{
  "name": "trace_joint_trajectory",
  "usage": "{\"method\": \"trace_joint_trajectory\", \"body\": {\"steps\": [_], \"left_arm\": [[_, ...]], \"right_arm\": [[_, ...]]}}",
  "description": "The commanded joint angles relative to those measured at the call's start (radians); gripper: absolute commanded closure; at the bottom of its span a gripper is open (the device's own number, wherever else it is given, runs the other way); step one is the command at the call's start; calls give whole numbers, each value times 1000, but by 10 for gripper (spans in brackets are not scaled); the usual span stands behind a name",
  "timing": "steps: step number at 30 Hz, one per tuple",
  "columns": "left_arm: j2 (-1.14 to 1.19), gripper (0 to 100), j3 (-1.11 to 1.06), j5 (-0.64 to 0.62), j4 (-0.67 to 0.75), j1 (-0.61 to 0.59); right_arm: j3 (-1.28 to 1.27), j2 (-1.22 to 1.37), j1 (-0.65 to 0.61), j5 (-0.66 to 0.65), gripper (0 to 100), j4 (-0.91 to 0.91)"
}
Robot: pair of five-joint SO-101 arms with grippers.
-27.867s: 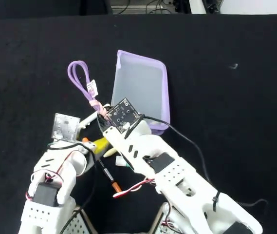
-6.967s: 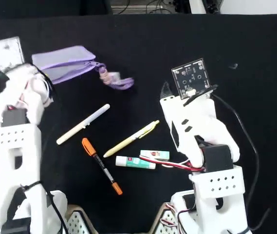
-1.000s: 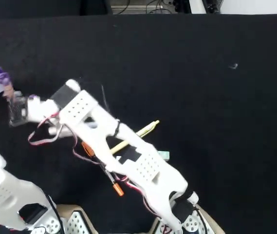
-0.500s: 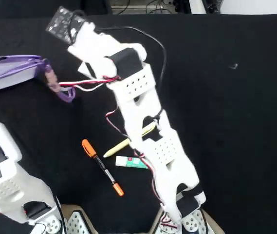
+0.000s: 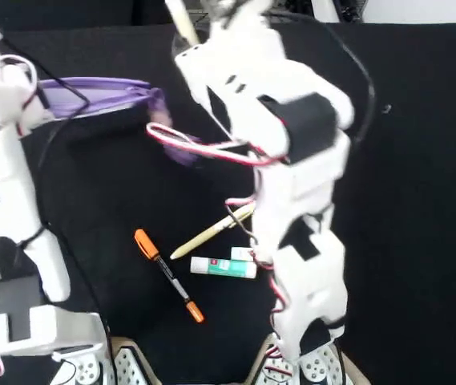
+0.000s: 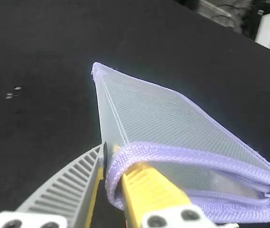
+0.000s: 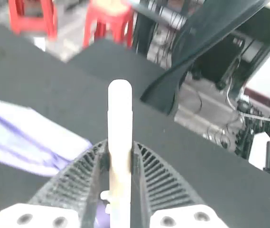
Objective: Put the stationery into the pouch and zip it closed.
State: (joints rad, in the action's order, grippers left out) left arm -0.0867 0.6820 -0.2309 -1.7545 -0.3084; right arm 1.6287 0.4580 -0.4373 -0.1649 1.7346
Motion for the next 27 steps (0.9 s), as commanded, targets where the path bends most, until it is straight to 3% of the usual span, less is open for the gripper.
{"method": "trace_joint_trajectory", "body": {"steps": [1,9,18,27], "left_arm": [[-69,973,-24,-34,-8,76],[-74,972,-151,-38,-8,94],[-74,971,-211,-35,-5,237],[-66,971,-216,-35,-3,248]], "right_arm": [[41,-148,41,49,988,35],[1,-338,83,51,988,37],[-495,-700,66,51,988,20],[-1024,-915,-31,49,988,-339]]}}
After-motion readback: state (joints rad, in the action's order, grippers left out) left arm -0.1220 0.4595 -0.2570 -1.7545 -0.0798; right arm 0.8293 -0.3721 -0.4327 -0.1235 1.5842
